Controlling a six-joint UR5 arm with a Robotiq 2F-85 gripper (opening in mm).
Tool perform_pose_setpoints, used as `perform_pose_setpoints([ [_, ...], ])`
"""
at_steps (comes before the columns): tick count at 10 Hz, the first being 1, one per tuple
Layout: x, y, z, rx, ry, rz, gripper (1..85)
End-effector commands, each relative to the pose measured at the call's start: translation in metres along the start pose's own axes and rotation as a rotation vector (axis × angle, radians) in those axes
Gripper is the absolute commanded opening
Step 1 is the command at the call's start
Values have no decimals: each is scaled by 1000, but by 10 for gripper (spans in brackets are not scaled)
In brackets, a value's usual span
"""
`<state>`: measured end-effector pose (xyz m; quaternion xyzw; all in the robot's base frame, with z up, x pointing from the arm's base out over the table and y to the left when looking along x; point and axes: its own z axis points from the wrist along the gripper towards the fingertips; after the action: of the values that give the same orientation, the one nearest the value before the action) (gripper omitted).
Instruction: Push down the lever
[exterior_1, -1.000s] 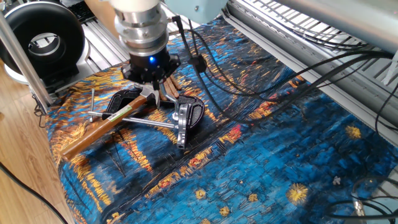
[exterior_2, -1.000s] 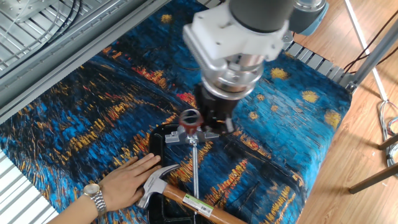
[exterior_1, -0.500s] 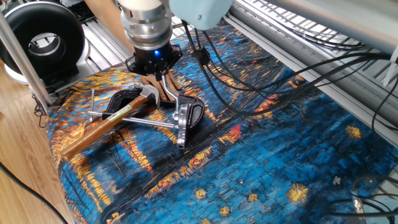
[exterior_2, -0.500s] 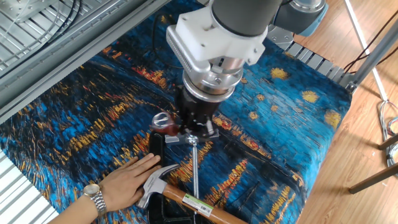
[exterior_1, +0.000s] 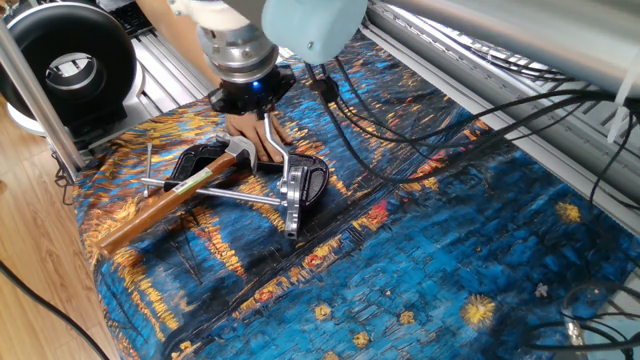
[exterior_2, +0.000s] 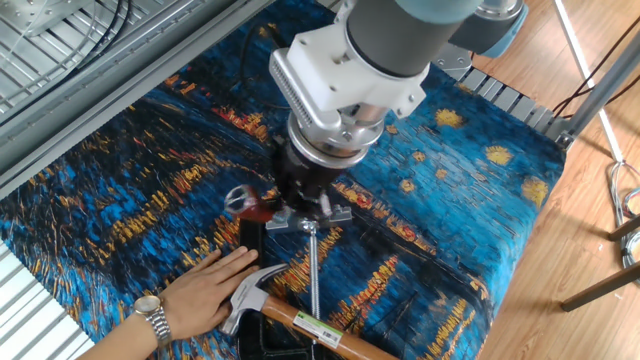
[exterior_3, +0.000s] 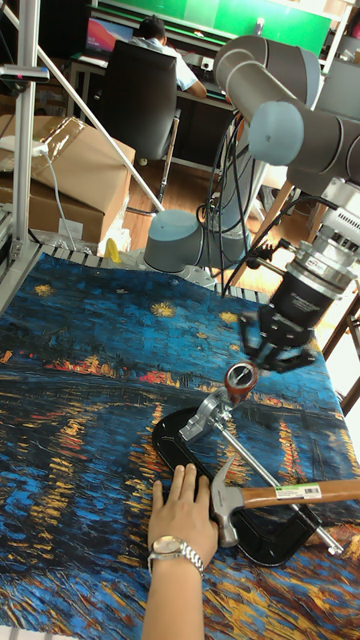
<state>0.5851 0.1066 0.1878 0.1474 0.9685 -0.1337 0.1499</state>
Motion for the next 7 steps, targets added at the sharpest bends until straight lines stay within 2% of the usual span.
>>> perform_pose_setpoints([
  [1,-11,-4,10,-20,-34,-19,293],
  [2,-8,13,5,-100,-19,-23,343],
  [3,-2,22,-8,-125,1,-12,417],
  [4,-3,18,-16,-83,1,5,393],
  [5,-6,13,-14,-57,-9,11,350],
  [7,-9,9,-6,-53,-24,23,283],
])
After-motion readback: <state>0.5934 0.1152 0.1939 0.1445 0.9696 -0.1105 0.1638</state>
